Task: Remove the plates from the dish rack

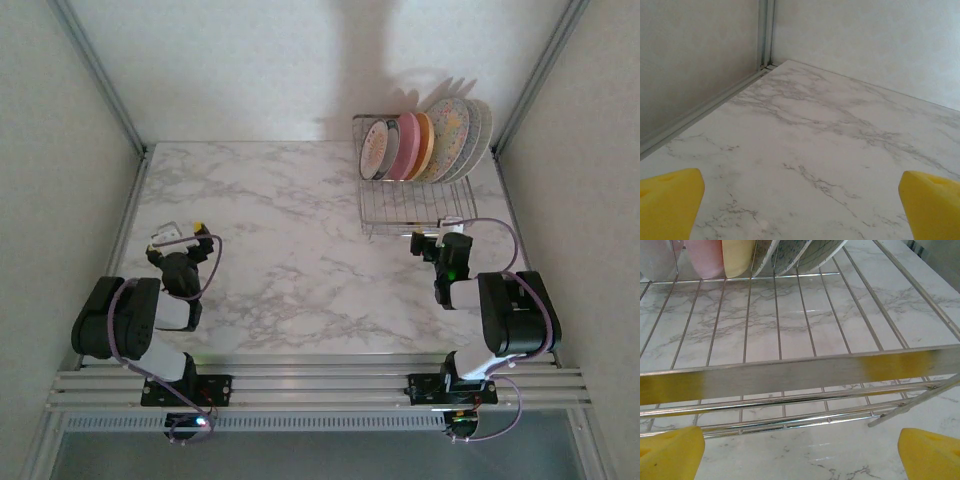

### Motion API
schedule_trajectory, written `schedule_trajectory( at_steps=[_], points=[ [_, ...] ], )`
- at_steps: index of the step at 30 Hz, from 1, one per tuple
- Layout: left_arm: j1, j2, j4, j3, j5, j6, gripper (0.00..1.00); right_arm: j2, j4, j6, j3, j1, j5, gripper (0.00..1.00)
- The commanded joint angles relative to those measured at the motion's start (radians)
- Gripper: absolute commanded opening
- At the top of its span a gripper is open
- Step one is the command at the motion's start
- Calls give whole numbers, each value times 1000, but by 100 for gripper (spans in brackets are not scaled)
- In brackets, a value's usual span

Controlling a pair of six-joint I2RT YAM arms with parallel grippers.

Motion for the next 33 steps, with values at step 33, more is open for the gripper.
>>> schedule_trajectory(
  at_steps=[33],
  points=[
    [-151, -335, -194, 84, -227, 76, 99, -588, -432, 72, 129, 60, 376, 99]
  ],
)
